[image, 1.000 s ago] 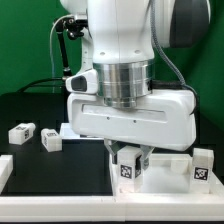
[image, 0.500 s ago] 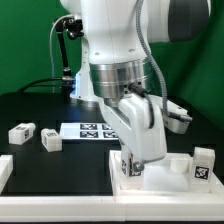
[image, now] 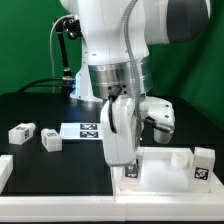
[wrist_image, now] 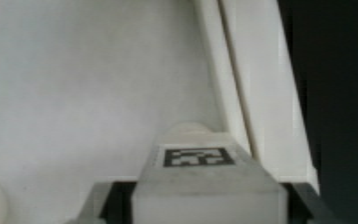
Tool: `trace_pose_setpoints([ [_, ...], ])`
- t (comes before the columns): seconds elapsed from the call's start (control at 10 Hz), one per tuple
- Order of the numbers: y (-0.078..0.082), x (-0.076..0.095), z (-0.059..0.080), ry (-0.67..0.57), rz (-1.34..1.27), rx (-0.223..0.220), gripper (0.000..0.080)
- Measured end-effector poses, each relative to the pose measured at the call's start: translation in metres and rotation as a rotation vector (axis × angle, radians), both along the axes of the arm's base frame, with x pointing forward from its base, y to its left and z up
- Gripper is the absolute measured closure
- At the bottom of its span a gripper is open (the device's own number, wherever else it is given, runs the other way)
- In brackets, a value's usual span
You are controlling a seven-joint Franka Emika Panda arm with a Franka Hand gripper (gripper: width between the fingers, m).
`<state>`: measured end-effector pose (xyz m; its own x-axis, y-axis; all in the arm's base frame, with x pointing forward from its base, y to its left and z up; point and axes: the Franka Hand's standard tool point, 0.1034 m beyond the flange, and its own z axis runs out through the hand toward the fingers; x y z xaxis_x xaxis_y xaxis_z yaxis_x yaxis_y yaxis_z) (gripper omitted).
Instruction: Assemble square table
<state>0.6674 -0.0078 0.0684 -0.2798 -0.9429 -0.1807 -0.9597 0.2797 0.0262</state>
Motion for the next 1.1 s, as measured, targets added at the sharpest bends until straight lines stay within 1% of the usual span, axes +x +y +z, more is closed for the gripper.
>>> trace_pose_setpoints([
  [0.2,0.0,0.0,0.0,-0.001,-0.003,0.001,0.0512],
  [0.3,0.0,0.0,-0.001,-0.001,-0.002,0.001,0.0331],
  [0.4,0.001,0.0,-0.001,-0.001,-0.001,0.001,0.0215],
  [0.5,0.005,0.002,0.006,-0.016,0.0,-0.001,0.0215],
  [0.6,0.012,0.0,0.017,-0.024,0.008,0.004,0.0163],
  [0.7,0.022,-0.006,0.029,-0.029,0.014,0.013,0.0154],
  [0.8,0.032,-0.008,0.038,-0.026,0.022,0.027,0.0154],
  [0.9,0.034,-0.008,0.039,-0.018,0.029,0.034,0.0151],
  [1.1,0.033,-0.009,0.036,-0.014,0.028,0.033,0.0151],
])
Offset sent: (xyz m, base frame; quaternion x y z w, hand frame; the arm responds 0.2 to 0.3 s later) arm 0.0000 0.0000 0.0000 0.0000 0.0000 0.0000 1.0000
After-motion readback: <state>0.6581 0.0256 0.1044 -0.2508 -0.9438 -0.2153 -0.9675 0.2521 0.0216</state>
